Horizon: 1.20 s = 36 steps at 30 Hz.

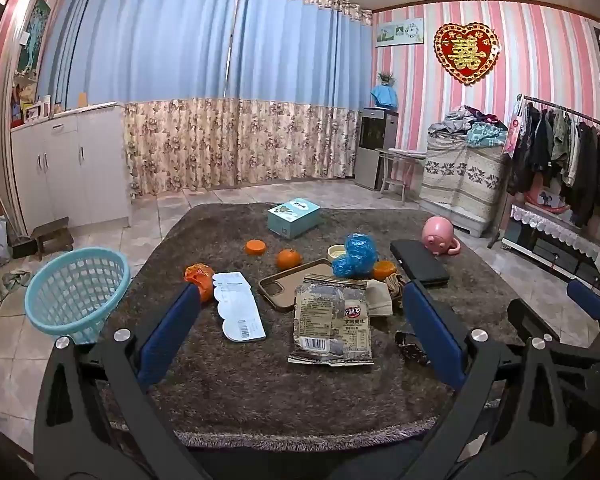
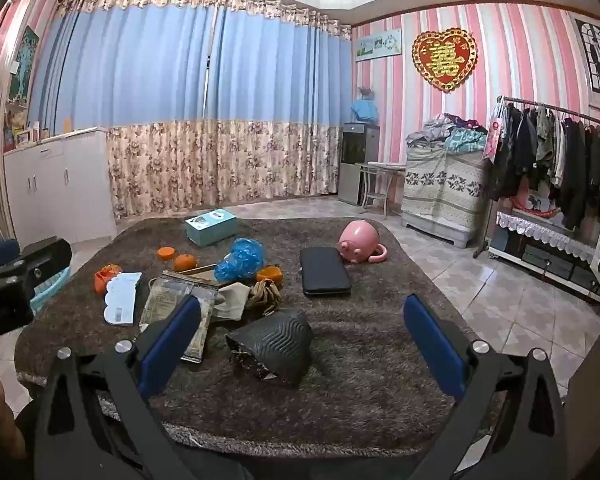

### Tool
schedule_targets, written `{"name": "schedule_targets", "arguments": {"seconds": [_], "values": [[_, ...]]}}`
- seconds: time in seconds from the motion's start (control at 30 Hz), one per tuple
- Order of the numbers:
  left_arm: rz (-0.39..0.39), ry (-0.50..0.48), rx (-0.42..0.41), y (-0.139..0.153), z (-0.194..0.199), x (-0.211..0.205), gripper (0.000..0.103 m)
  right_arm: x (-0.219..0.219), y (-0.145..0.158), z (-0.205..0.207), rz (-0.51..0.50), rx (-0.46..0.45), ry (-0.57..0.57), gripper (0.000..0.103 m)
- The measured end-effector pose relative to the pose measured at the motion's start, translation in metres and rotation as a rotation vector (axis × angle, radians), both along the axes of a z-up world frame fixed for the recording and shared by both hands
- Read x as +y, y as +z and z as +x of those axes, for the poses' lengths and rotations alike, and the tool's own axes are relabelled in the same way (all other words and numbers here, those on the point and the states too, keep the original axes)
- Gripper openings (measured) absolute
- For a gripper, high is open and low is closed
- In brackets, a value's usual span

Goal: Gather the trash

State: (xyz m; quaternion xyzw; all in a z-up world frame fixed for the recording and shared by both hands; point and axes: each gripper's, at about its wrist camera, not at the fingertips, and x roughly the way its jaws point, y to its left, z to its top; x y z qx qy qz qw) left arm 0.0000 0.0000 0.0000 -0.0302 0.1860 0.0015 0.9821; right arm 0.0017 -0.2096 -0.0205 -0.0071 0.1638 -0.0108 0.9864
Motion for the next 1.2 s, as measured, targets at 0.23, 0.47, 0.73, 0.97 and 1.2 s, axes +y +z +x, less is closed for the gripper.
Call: {"name": "schedule_targets", "arguments": {"seconds": [0.23,0.47,0.73,0.97,1.2], "values": [[-0.015,-0.004,0.004,-0.001,0.001,0.001,0.098,0.001,0.001,0.0,-0.004,0.006,-0.001,0.099],[-0.01,-0.029,0.003,-0.001,-0.001,0.002,0.098,-0.002,-0.002,0.008,-0.005,0.002,-0.002,0.099],[-0.013,-0.019,0.004,-0.001,-0.001,0.007,0.098,-0.001,0.0,0.01,-0.01,0.007,-0.003,0.099],[-0.017,-0.012,0.005,0.0,-0.001,0.009,0.098,-0.003,0.001,0.011,-0.01,0.005,-0.003,0.099],[-0.017,-0.012,0.005,0.001,0.0,0.009,0.098,-0.002,0.004,0.012,-0.021,-0.008,-0.001,0.099]]}}
